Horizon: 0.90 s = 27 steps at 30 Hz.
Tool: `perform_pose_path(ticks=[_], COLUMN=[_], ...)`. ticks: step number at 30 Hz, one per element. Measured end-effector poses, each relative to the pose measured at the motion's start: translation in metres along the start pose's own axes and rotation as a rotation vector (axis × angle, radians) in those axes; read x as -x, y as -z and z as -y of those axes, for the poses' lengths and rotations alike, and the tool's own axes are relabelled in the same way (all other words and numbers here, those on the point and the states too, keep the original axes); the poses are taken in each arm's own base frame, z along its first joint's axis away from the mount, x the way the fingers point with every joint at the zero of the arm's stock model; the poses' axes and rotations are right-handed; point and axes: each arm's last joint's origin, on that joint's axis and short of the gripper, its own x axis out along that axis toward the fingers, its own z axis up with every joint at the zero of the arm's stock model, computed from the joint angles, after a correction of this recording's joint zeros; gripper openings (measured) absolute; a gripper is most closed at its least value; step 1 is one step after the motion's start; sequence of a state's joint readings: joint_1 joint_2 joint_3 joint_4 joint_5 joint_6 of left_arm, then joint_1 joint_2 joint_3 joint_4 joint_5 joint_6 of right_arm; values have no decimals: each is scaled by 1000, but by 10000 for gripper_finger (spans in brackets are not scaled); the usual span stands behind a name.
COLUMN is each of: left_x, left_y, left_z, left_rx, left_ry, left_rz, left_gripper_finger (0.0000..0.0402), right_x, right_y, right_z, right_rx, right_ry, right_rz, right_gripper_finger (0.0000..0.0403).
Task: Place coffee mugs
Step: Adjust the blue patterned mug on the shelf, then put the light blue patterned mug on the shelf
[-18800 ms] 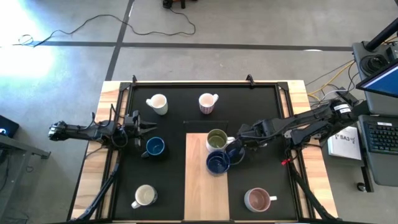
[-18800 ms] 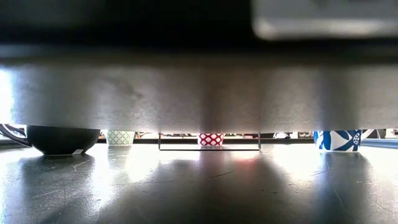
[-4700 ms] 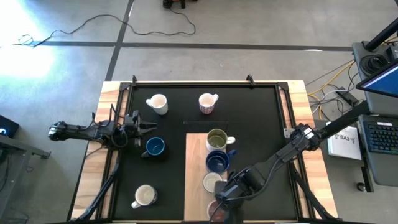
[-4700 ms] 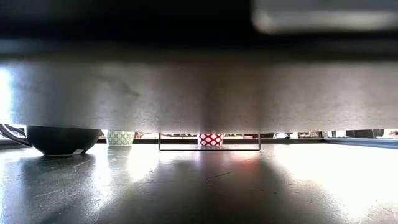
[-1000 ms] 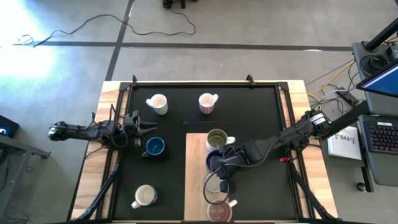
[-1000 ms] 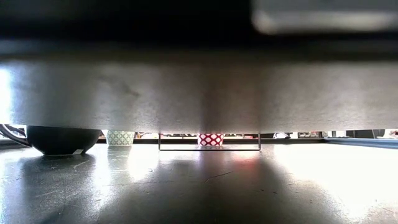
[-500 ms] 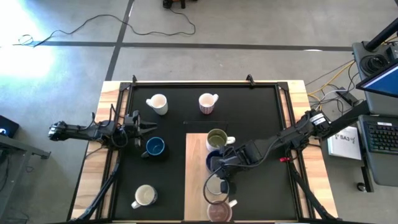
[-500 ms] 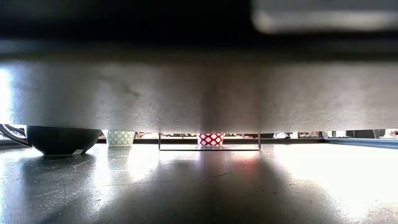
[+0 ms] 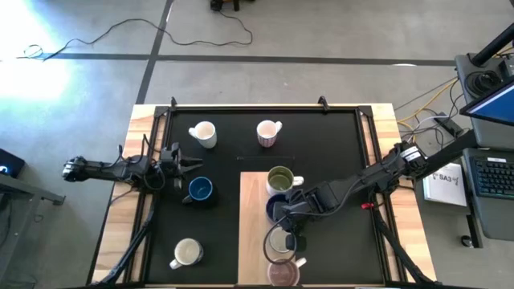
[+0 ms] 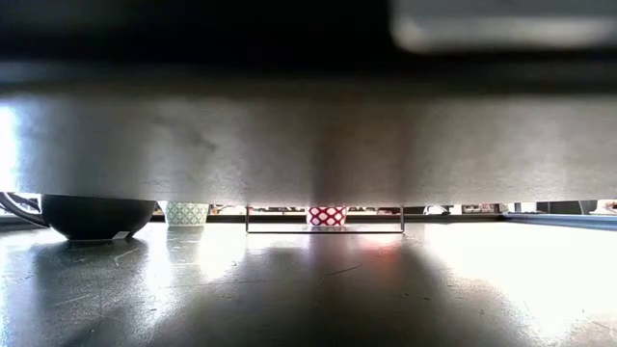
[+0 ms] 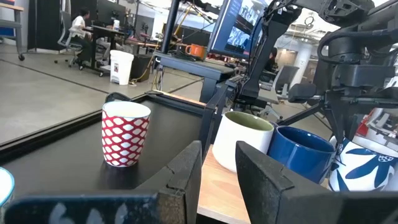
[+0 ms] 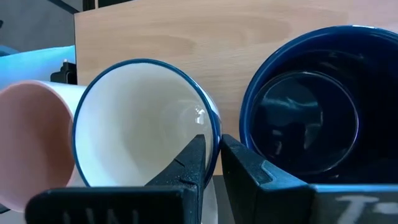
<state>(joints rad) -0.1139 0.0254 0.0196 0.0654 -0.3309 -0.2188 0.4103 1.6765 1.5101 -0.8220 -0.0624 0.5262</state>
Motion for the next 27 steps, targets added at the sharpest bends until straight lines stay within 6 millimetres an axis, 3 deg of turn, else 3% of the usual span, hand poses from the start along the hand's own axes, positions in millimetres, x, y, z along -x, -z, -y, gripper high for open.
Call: perform_pose_path(ticks=[12, 27], left_x=[0, 0], left_y=[0, 0], left_z=[0, 0], left_rx=[0, 0], left_ry=[0, 0], left_rz=[0, -1], left_gripper_finger=[82, 82], right_x=[9, 67], right_y=[-4, -17], right_z=[-3, -12], right_rx=[5, 151], right_ry=[-11, 72], right_rz=[21, 10], right_gripper_finger=[42, 84])
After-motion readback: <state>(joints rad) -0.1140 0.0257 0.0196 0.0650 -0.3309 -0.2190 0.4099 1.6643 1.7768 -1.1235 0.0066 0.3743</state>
